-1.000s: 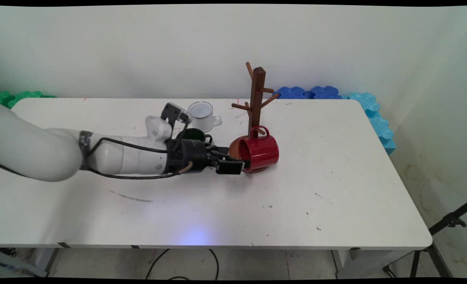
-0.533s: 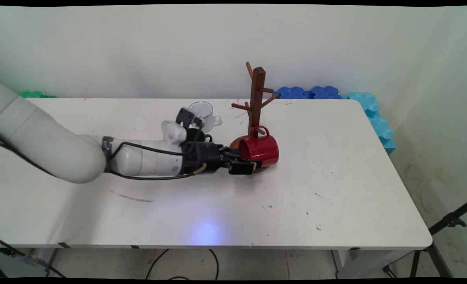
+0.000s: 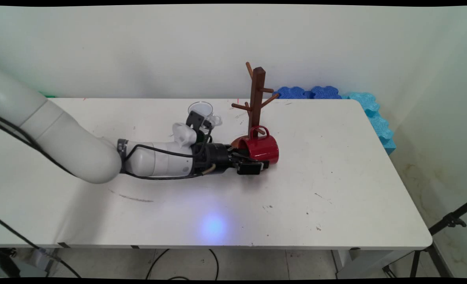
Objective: Pick up the red mug from the rack, then place the picked object on the table
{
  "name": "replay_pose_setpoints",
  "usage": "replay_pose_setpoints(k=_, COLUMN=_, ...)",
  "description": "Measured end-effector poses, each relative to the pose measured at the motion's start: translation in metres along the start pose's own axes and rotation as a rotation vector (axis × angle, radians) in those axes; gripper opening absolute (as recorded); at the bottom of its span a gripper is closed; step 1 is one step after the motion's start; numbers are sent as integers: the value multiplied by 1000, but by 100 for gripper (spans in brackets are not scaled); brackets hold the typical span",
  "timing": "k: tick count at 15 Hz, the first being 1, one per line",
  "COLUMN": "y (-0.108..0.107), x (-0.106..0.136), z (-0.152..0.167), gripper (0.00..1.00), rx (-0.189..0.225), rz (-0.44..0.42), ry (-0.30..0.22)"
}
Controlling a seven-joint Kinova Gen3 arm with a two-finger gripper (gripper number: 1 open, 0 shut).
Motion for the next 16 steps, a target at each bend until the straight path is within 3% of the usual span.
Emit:
replay_pose_setpoints(k=6, y=-4, x=0, z=14, gripper=100, rx=-10, rz=12, ry=14)
replay_pose_setpoints(k=7, y=-5, x=0, z=15, gripper=0, rx=-9, rz=13, ry=16)
replay_pose_setpoints(k=16, y=-9, x=2, z=25, gripper=0, rx=-17, rz=34, ry=30)
